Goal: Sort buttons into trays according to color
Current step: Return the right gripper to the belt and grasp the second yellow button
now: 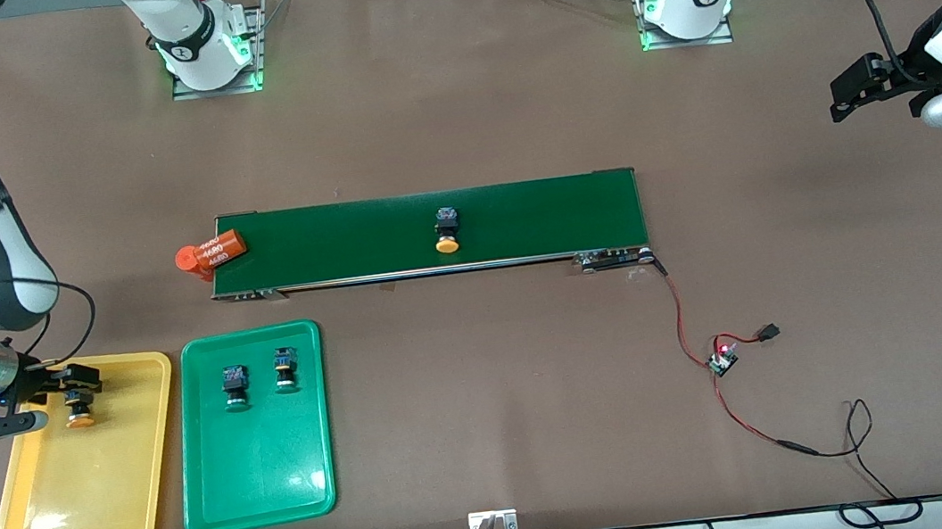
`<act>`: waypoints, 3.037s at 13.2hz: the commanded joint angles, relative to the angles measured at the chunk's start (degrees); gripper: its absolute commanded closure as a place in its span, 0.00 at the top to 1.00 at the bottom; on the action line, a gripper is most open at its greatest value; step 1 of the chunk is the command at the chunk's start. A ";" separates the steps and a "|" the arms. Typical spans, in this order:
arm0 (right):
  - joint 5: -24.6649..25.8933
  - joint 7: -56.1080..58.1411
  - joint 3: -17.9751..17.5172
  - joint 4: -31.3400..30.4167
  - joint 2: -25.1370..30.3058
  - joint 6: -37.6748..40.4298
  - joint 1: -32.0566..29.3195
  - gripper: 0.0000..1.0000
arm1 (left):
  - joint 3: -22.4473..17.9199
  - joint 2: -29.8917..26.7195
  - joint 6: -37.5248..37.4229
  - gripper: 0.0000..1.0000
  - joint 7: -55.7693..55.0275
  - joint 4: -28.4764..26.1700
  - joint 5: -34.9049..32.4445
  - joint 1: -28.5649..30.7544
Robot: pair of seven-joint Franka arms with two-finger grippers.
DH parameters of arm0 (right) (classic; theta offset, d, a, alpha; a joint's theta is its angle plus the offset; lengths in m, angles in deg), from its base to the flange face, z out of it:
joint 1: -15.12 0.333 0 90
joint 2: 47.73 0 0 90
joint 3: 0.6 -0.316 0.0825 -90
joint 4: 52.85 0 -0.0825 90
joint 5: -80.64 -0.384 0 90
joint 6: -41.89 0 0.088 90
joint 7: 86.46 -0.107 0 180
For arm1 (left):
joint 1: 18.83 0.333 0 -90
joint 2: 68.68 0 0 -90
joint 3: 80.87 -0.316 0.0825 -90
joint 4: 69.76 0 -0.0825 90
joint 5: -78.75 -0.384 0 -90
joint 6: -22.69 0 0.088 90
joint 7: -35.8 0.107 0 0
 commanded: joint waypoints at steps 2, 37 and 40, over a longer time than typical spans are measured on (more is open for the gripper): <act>-8.61 -10.12 -0.06 -17.16 18.79 3.93 5.61 1.00 | 0.03 0.09 -1.41 1.00 -0.42 1.11 0.91 0.28; 2.52 -58.38 -18.26 -27.21 13.91 -8.38 28.38 1.00 | -0.15 0.09 -2.38 1.00 -0.42 1.29 0.91 0.27; 3.65 -58.38 -17.91 -27.21 11.98 -9.87 28.38 1.00 | -0.06 0.09 -2.38 1.00 -0.42 1.29 0.91 0.19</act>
